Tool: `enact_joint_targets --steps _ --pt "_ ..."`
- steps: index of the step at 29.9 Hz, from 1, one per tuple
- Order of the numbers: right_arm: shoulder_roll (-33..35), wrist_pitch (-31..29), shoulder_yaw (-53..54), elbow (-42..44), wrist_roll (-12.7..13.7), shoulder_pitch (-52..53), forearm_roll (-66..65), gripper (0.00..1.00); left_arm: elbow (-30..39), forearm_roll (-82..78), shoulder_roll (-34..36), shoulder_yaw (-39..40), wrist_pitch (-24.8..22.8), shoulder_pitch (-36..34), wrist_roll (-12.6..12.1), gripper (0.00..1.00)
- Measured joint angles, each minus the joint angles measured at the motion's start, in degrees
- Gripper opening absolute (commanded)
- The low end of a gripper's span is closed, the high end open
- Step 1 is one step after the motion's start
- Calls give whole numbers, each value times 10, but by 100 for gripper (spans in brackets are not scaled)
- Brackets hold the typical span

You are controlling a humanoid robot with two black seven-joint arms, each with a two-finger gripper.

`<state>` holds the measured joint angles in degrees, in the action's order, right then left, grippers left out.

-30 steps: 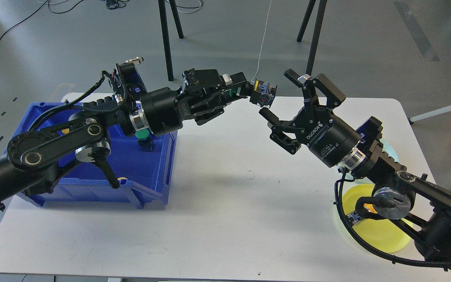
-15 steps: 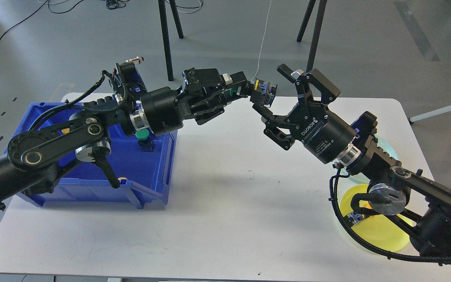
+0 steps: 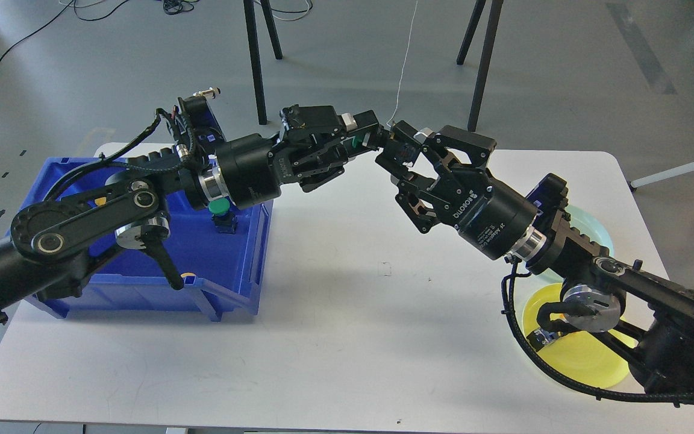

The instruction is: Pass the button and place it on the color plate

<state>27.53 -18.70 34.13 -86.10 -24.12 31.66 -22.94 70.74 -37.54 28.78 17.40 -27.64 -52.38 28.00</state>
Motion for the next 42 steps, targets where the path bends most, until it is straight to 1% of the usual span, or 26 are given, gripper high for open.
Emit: enact_joint_targets --steps 4,6,8,9,10,13,16,24,27,30,33,35,37,39,42 --pt "2 0 1 0 0 0 0 20 0 0 0 0 -1 0 0 19" --pt "3 0 1 0 0 1 0 16 0 -1 0 0 -1 0 0 24" --pt "3 0 1 0 0 1 0 14 0 -1 0 0 -2 1 0 36" --pt "3 -1 1 0 0 1 0 13 0 -1 0 0 -2 1 0 55" --pt "3 -1 1 0 0 1 0 12 0 -1 0 0 -2 1 0 64" --pt "4 -1 1 0 0 1 0 11 0 1 -2 0 3 1 0 66" --pt "5 -1 -1 0 0 1 0 10 0 7 -3 0 5 1 0 72" --pt "20 -1 11 -1 0 -12 0 7 0 13 -3 0 6 0 0 74" --pt "40 5 53 4 -5 -43 10 6 0 16 -3 0 6 0 0 74" --pt "41 13 134 23 -8 -111 43 6 0 17 -3 0 6 0 0 74" --pt "27 20 209 56 -4 -177 128 6 0 17 -3 0 6 0 0 74" --pt "21 28 233 82 -1 -201 197 6 0 17 -3 0 6 0 0 75" --pt "18 50 240 107 6 -211 267 6 0 17 -3 0 6 0 0 74" --pt "17 90 242 128 19 -214 312 6 0 17 -3 0 6 0 0 74" --pt "12 167 243 160 53 -212 343 7 0 17 -3 0 6 0 0 75"
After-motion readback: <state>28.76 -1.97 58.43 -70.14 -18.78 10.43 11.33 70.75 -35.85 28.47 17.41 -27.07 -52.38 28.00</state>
